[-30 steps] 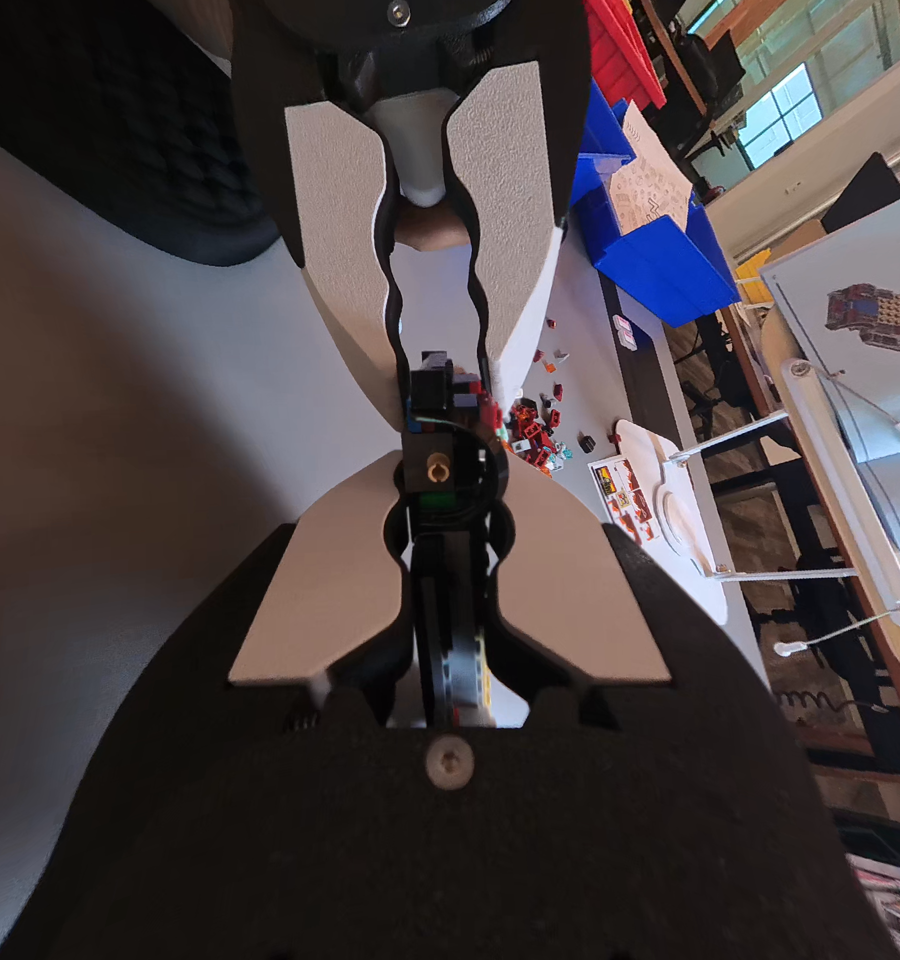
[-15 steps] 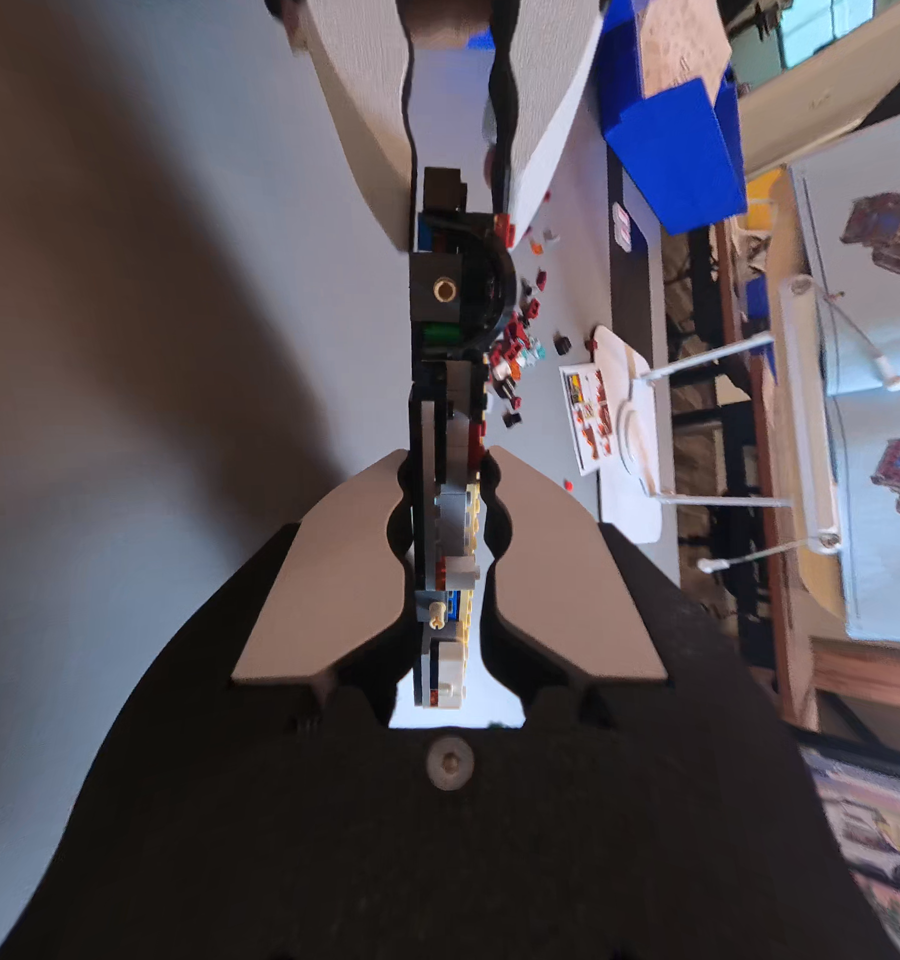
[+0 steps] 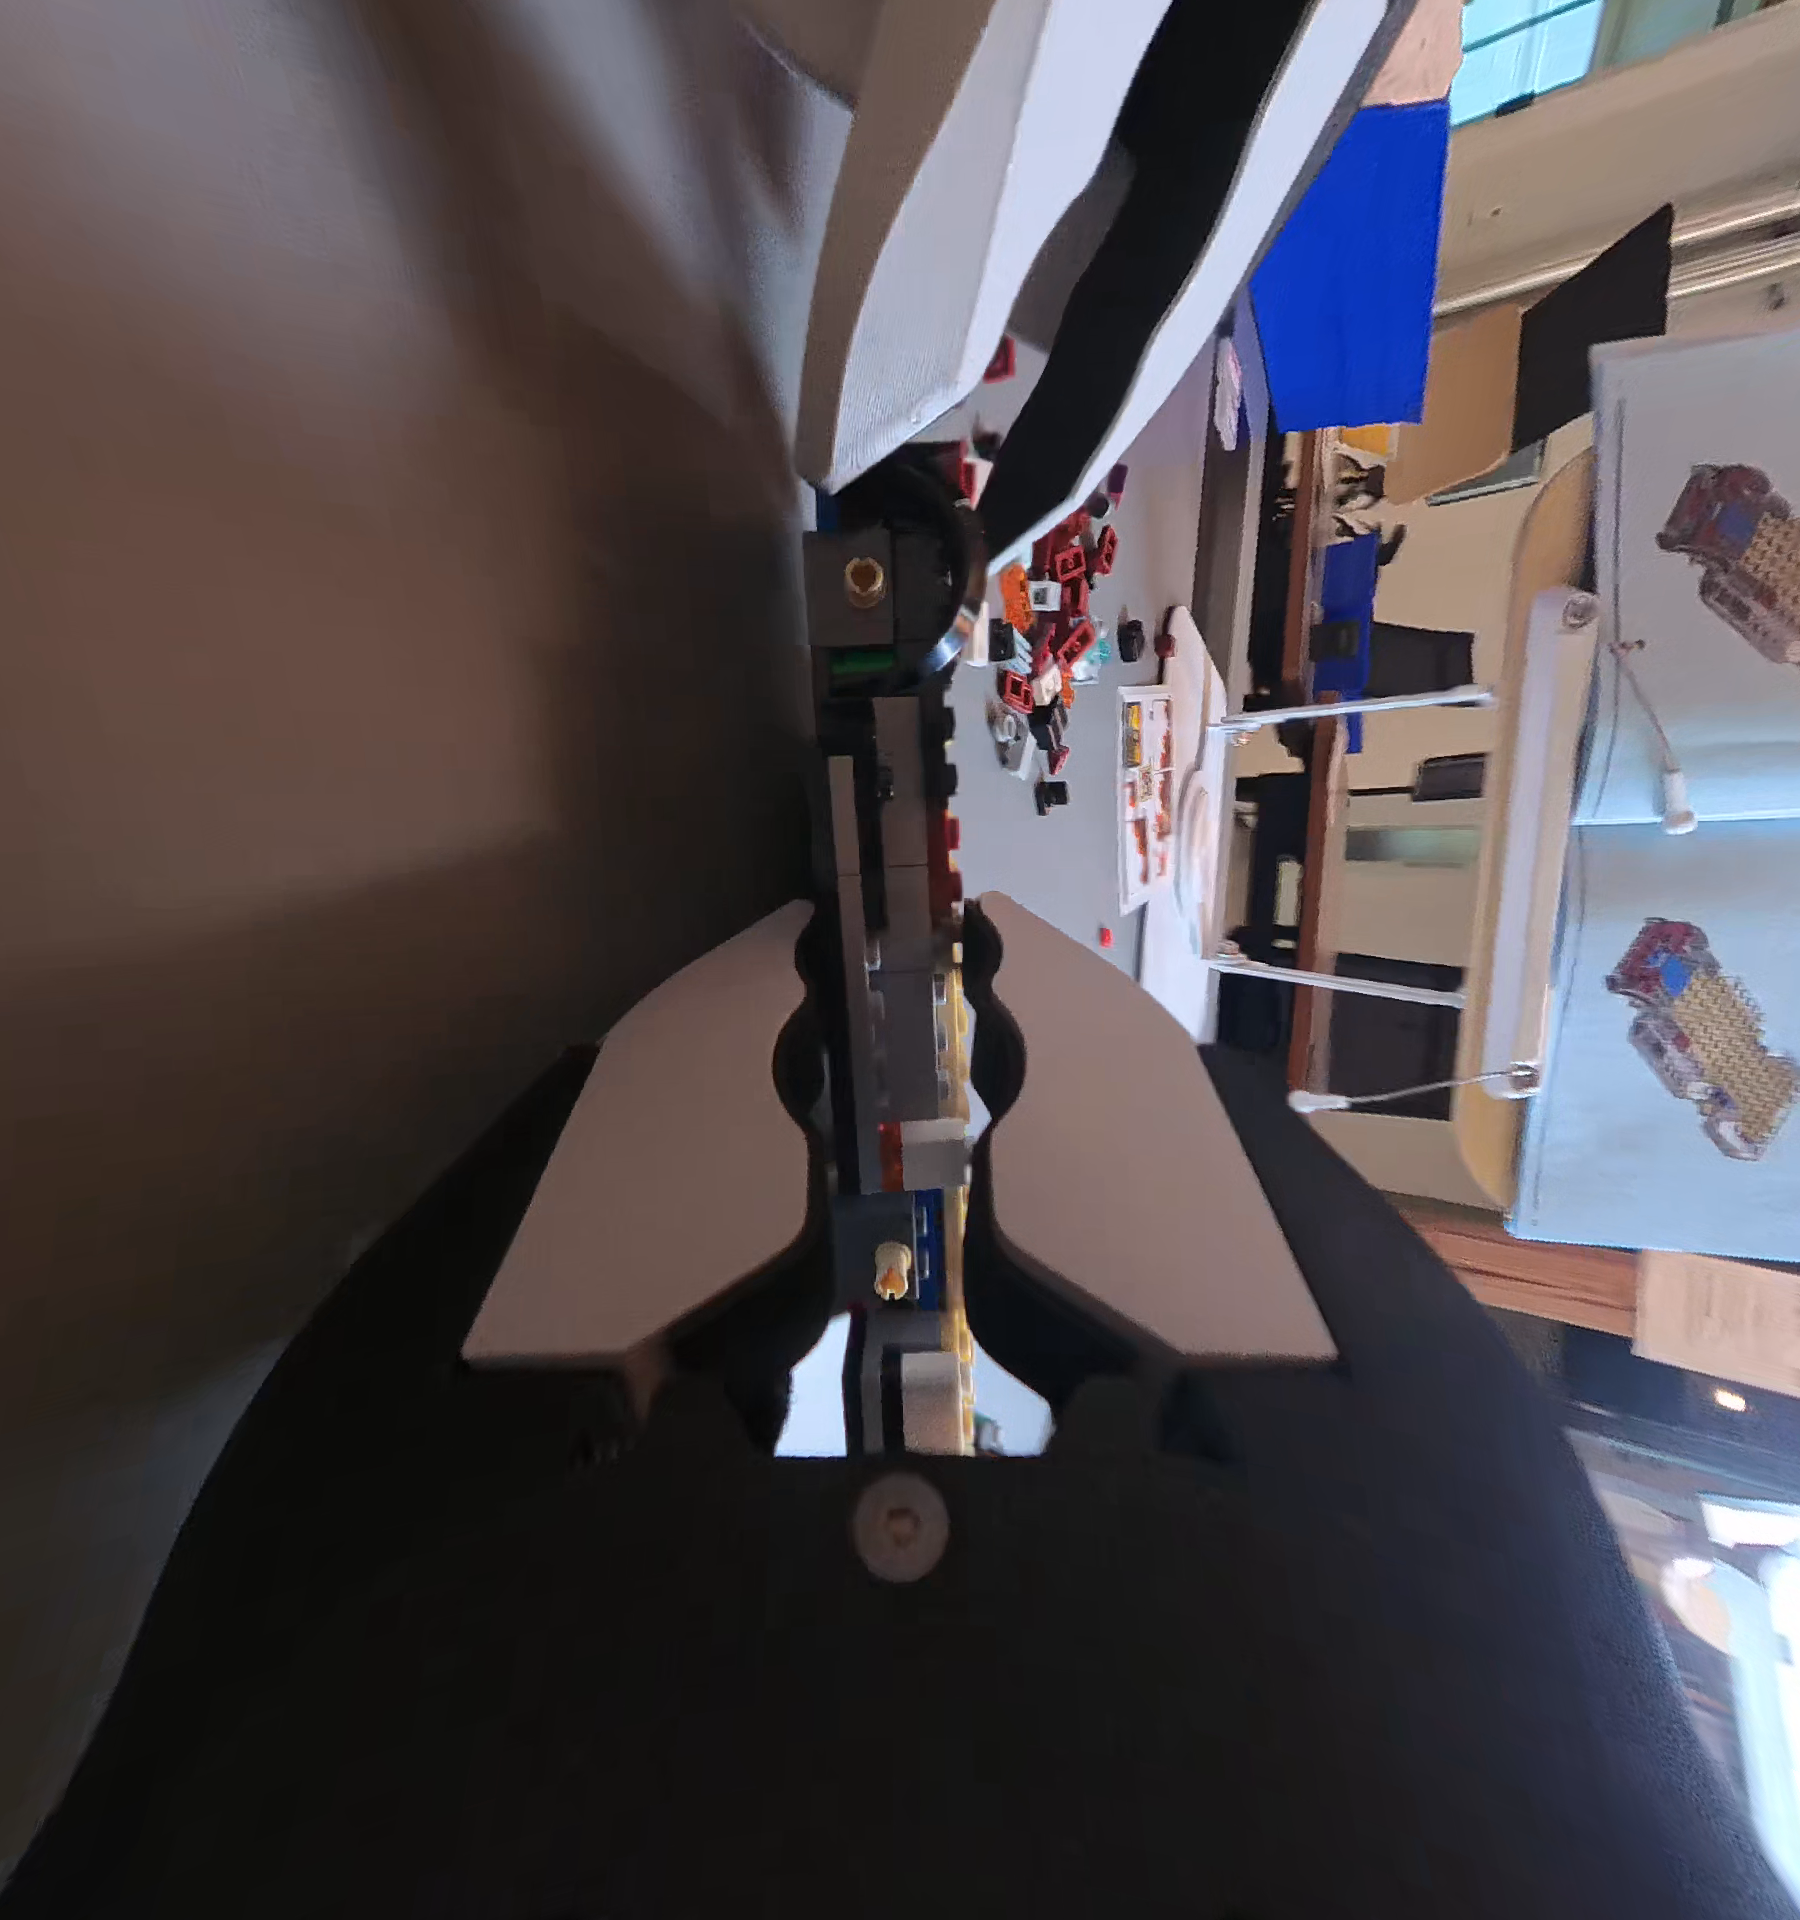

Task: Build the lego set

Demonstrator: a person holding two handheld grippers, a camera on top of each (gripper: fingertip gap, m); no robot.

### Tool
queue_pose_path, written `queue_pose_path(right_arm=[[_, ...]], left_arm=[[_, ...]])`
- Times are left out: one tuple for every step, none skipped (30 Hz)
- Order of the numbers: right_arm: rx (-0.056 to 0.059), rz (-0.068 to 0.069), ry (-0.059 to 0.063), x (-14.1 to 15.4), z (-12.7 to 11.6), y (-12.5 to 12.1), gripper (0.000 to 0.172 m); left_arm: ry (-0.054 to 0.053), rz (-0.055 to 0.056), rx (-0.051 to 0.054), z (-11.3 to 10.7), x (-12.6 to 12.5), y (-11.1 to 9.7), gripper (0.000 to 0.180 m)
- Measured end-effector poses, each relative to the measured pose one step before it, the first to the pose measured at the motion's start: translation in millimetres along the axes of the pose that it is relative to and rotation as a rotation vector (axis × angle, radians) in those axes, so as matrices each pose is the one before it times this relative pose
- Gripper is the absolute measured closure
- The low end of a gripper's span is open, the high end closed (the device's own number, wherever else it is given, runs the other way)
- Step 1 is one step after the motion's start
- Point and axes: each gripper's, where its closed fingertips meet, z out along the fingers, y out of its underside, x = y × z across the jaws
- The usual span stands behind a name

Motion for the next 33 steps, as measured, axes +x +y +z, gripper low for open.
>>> queue_pose_path(right_arm=[[0.0126,0.0395,-0.0348,-2.07,-1.06,-0.92,0.146],[0.0101,0.0319,-0.0322,-1.90,-1.23,-0.18,0.144],[0.0092,0.0273,-0.0242,-1.10,-1.49,0.49,0.143],[0.0106,0.0303,-0.0293,-1.82,-1.70,0.52,0.140],[0.0140,0.0364,-0.0319,-2.01,-2.19,-0.21,0.138],[0.0146,0.0416,-0.0193,-0.07,-2.12,-0.47,0.137],[0.0116,0.0398,-0.0203,-0.41,-1.88,-0.26,0.135],[0.0053,0.0377,-0.0266,-1.97,-1.07,0.56,0.135],[0.0007,0.0343,-0.0181,-1.45,-0.14,1.37,0.135],[-0.0015,0.0243,-0.0070,-0.90,0.47,2.04,0.134],[-0.0038,0.0176,-0.0030,-0.82,0.60,2.61,0.133],[0.0001,0.0242,-0.0045,-0.95,0.04,1.72,0.130],[0.0138,0.0385,-0.0024,-0.21,-1.38,-0.39,0.128],[0.0271,0.0450,0.0058,1.43,-3.39,-2.45,0.126],[0.0402,0.0453,0.0043,1.99,-5.49,-4.49,0.127],[0.0378,0.0520,-0.0001,2.07,-6.49,-4.93,0.128],[0.0286,0.0594,0.0055,3.47,-6.65,-3.79,0.129],[0.0289,0.0592,0.0114,4.37,-6.63,-3.59,0.129],[0.0314,0.0543,0.0061,3.66,-6.30,-3.34,0.129],[0.0301,0.0483,0.0036,3.26,-5.01,-2.59,0.130],[0.0301,0.0377,0.0107,4.21,-3.41,-1.69,0.130],[0.0268,0.0260,0.0140,4.41,-1.74,-0.78,0.131],[0.0177,0.0195,0.0113,3.54,-0.47,0.46,0.132],[0.0110,0.0137,0.0108,2.74,0.05,0.76,0.133],[0.0090,0.0040,0.0120,2.21,0.13,0.56,0.134],[0.0069,-0.0041,0.0099,1.36,-0.08,0.46,0.135],[0.0036,-0.0052,0.0085,0.80,0.16,0.60,0.136],[0.0022,-0.0050,0.0052,0.01,0.21,0.75,0.137],[0.0004,-0.0082,-0.0012,-1.15,0.38,0.83,0.137],[-0.0013,-0.0124,-0.0038,-1.46,0.38,1.15,0.137],[-0.0008,-0.0144,-0.0014,-1.09,0.31,1.08,0.137],[-0.0014,-0.0138,-0.0027,-0.79,0.30,1.05,0.138],[-0.0020,-0.0105,-0.0035,-0.64,0.21,0.84,0.138]], left_arm=[[-0.0049,0.0137,-0.0056,0.20,0.22,0.24,0.134],[-0.0083,0.0190,-0.0014,0.49,0.55,0.34,0.134],[-0.0071,0.0150,0.0012,0.23,0.93,-0.11,0.137],[-0.0077,0.0074,-0.0045,0.38,0.50,0.28,0.137],[-0.0119,0.0166,-0.0048,0.41,-0.07,0.37,0.137],[-0.0120,0.0217,-0.0055,0.71,0.24,0.50,0.137],[-0.0124,0.0229,-0.0066,0.72,0.31,0.57,0.137],[-0.0122,0.0208,-0.0056,0.78,0.17,0.61,0.137],[-0.0075,0.0184,-0.0036,0.55,0.35,0.34,0.137],[0.0019,0.0099,-0.0014,0.26,1.15,0.09,0.137],[0.0197,-0.0014,0.0038,-0.17,2.50,-0.42,0.137],[0.0413,-0.0197,0.0097,-0.78,3.98,-0.79,0.134],[0.0490,-0.0424,0.0155,-1.85,2.81,-1.34,0.131],[0.0699,-0.0591,0.0310,-4.17,3.24,-3.57,0.128],[0.0486,-0.0670,0.0480,-6.61,-1.34,-6.70,0.128],[0.0027,-0.0503,0.0499,-8.23,-7.94,-7.81,0.131],[-0.0382,-0.0283,0.0281,-8.07,-13.84,-5.88,0.135],[-0.0730,-0.0146,-0.0060,-6.25,-19.56,-2.27,0.139],[-0.0812,0.0030,-0.0348,-3.36,-20.89,0.94,0.140],[-0.0896,0.0119,-0.0449,-0.86,-21.85,2.04,0.142],[-0.0813,0.0185,-0.0465,2.16,-20.49,2.33,0.142],[-0.0445,0.0033,-0.0468,5.03,-14.40,2.17,0.142],[-0.0323,-0.0136,-0.0355,6.12,-11.13,0.04,0.142],[-0.0140,-0.0055,-0.0174,6.38,-6.64,-2.26,0.143],[-0.0004,-0.0056,-0.0313,6.93,-3.99,0.08,0.146],[-0.0087,-0.0114,-0.0265,6.26,-4.52,-0.10,0.147],[-0.0055,-0.0042,-0.0176,4.75,-3.34,-0.44,0.152],[0.0076,0.0017,-0.0316,3.95,-0.94,2.28,0.155],[-0.0046,0.0004,-0.0303,2.94,-2.16,2.51,0.155],[-0.0110,0.0064,-0.0093,1.80,-2.20,0.37,0.157],[-0.0003,0.0049,-0.0026,0.79,-0.23,-0.40,0.159],[-0.0053,0.0001,-0.0117,0.81,-1.11,0.73,0.161],[-0.0104,0.0041,-0.0080,1.20,-1.76,0.38,0.161]])
